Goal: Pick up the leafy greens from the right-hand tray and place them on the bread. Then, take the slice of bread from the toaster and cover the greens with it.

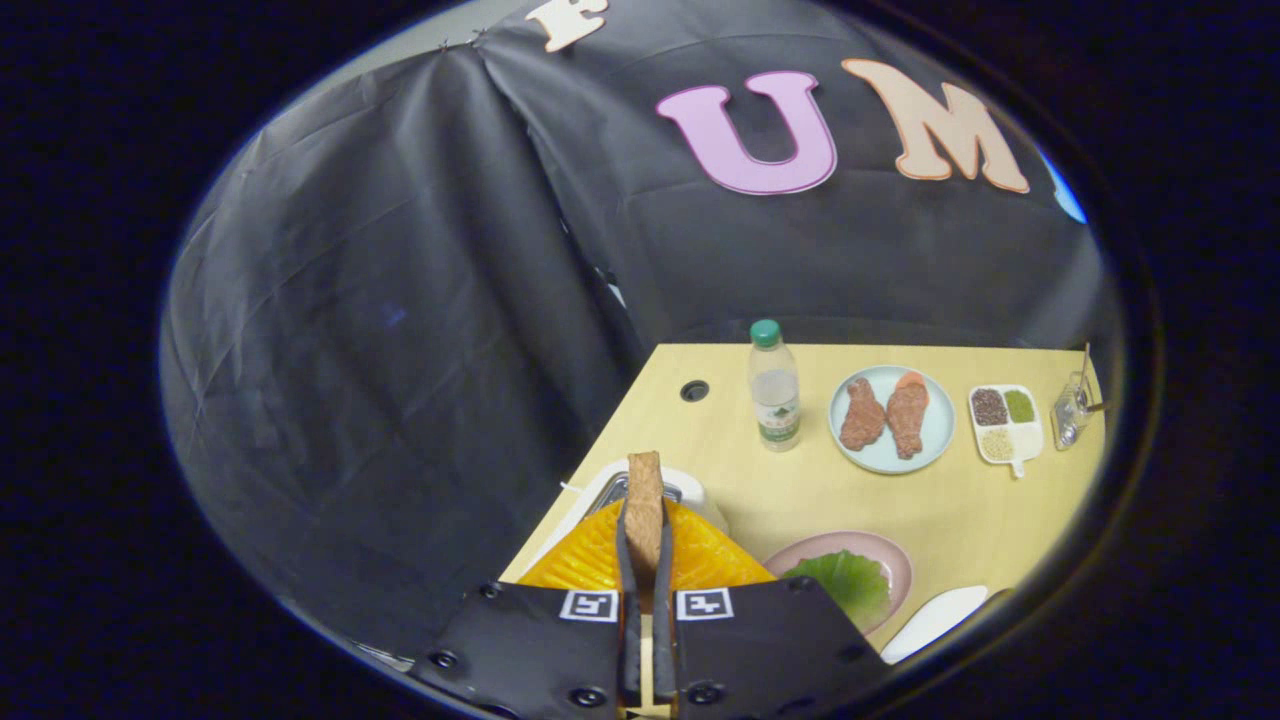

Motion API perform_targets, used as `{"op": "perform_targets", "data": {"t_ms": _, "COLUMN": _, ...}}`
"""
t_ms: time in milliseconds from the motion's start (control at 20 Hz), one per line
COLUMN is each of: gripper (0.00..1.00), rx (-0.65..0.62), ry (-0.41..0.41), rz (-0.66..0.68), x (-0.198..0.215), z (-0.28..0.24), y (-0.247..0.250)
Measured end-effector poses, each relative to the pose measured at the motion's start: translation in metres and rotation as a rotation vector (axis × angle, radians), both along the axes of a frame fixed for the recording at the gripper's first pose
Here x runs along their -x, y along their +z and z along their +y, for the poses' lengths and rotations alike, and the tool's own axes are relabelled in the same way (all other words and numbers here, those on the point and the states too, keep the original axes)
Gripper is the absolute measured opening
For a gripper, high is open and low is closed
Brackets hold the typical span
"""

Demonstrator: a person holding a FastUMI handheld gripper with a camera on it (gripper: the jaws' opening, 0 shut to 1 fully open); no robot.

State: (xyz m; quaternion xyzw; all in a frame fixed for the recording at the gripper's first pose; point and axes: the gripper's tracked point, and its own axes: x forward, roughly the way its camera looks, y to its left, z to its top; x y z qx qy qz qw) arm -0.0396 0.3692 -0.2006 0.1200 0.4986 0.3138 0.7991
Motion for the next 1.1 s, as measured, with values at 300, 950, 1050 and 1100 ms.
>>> {"op": "perform_targets", "data": {"t_ms": 300, "gripper": 0.07, "rx": -0.016, "ry": -0.084, "rz": 0.063, "x": 0.005, "z": -0.057, "y": -0.045}}
{"op": "perform_targets", "data": {"t_ms": 950, "gripper": 0.07, "rx": -0.008, "ry": -0.171, "rz": 0.204, "x": 0.040, "z": -0.119, "y": -0.153}}
{"op": "perform_targets", "data": {"t_ms": 1050, "gripper": 0.08, "rx": 0.038, "ry": -0.190, "rz": 0.215, "x": 0.045, "z": -0.133, "y": -0.173}}
{"op": "perform_targets", "data": {"t_ms": 1100, "gripper": 0.10, "rx": 0.060, "ry": -0.199, "rz": 0.216, "x": 0.046, "z": -0.140, "y": -0.181}}
